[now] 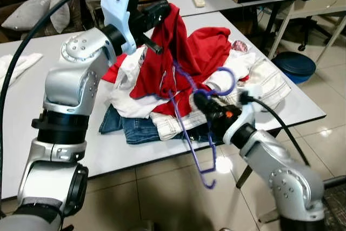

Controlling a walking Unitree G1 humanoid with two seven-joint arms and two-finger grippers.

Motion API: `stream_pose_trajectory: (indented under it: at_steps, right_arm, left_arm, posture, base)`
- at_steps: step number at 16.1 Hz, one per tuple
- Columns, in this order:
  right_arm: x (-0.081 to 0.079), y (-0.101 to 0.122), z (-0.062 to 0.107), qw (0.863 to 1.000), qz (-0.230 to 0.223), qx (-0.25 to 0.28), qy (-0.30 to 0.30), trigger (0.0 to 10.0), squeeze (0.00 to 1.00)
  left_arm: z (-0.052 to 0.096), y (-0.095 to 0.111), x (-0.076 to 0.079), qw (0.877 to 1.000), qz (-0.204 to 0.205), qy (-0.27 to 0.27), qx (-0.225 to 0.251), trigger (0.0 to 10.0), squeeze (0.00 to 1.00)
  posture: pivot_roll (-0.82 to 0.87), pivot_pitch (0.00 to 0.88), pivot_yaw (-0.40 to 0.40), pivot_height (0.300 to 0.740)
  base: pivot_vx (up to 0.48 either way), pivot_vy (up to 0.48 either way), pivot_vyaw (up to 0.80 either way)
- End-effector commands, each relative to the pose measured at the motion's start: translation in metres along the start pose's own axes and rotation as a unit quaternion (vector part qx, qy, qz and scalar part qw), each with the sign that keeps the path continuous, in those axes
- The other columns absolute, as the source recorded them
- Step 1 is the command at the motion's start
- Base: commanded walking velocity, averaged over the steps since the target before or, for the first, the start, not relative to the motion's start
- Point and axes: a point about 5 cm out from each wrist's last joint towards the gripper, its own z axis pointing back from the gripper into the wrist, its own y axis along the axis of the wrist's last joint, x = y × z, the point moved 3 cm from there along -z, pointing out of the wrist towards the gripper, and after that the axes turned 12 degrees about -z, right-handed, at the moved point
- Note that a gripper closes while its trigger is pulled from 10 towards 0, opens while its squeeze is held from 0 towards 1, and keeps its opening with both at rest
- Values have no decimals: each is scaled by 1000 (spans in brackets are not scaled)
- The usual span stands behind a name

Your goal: Hang hanger

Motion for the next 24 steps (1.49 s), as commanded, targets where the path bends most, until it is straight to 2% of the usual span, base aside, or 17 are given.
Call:
stream_pose_trajectory:
  at_steps: [1, 4, 5, 7, 9, 10, 12, 13, 15, 18, 20, 21, 22, 24]
  right_arm:
    - [2, 17, 5, 996, -53, 62, -23, 10000, 0]
    - [-1, 26, 3, 990, -110, 87, -2, 10000, 0]
    - [2, 28, -1, 990, -114, 82, -2, 10000, 0]
    - [0, 31, -1, 990, -119, 73, 4, 10000, 0]
    - [-4, 36, 7, 990, -123, 74, 12, 10000, 0]
    - [-2, 47, 15, 986, -137, 94, 12, 10000, 0]
    - [10, 78, 21, 967, -197, 160, 5, 10000, 0]
    - [15, 87, 17, 960, -215, 177, 7, 10000, 0]
    - [16, 90, 7, 959, -224, 174, 9, 10000, 0]
    - [-4, 67, -41, 957, -261, 122, 23, 10000, 0]
    - [-2, 65, -55, 954, -273, 123, 13, 10000, 0]
    - [0, 68, -56, 952, -277, 130, 11, 10000, 0]
    - [14, 81, -62, 943, -289, 164, -7, 10000, 0]
    - [34, 94, -71, 928, -311, 202, -37, 10000, 0]
  left_arm:
    - [5, 4, 2, 1000, -7, -5, 11, 0, 0]
    - [10, -1, 15, 999, -1, -43, 6, 0, 0]
    - [12, -5, 19, 999, -1, -49, 0, 0, 0]
    - [13, -12, 15, 999, -18, -26, -20, 0, 0]
    - [14, -15, 8, 999, -28, -4, -30, 0, 0]
    - [17, -17, 6, 998, -43, 1, -37, 0, 0]
    - [22, -21, 7, 997, -57, -10, -49, 0, 0]
    - [23, -24, 10, 996, -59, -24, -54, 0, 0]
    - [22, -26, 19, 996, -58, -46, -57, 0, 0]
    - [6, -20, 52, 995, -23, -86, -35, 0, 0]
    - [8, -24, 56, 993, -36, -101, -45, 0, 0]
    - [10, -27, 54, 993, -41, -103, -52, 0, 0]
    - [18, -30, 51, 991, -33, -119, -58, 0, 0]
    - [27, -30, 57, 985, -26, -161, -61, 0, 0]
  posture:
    - [-75, 23, 83, 740]
    - [-88, 45, 91, 740]
    - [-89, 50, 84, 740]
    - [-88, 52, 64, 740]
    - [-85, 51, 54, 740]
    - [-81, 53, 45, 740]
    - [-83, 53, 45, 740]
    - [-81, 52, 47, 740]
    - [-79, 49, 49, 740]
    - [-62, 34, 51, 740]
    - [-62, 34, 51, 740]
    - [-56, 29, 54, 740]
    - [-52, 26, 52, 740]
    - [-41, 23, 47, 740]
  base:
    - [0, 0, 0]
    - [0, 0, 0]
    - [0, 0, 0]
    - [0, 0, 0]
    - [0, 0, 0]
    - [0, 0, 0]
    - [0, 0, 0]
    - [0, 0, 0]
    - [0, 0, 0]
    - [0, 0, 0]
    - [0, 0, 0]
    - [0, 0, 0]
    - [0, 0, 0]
    - [0, 0, 0]
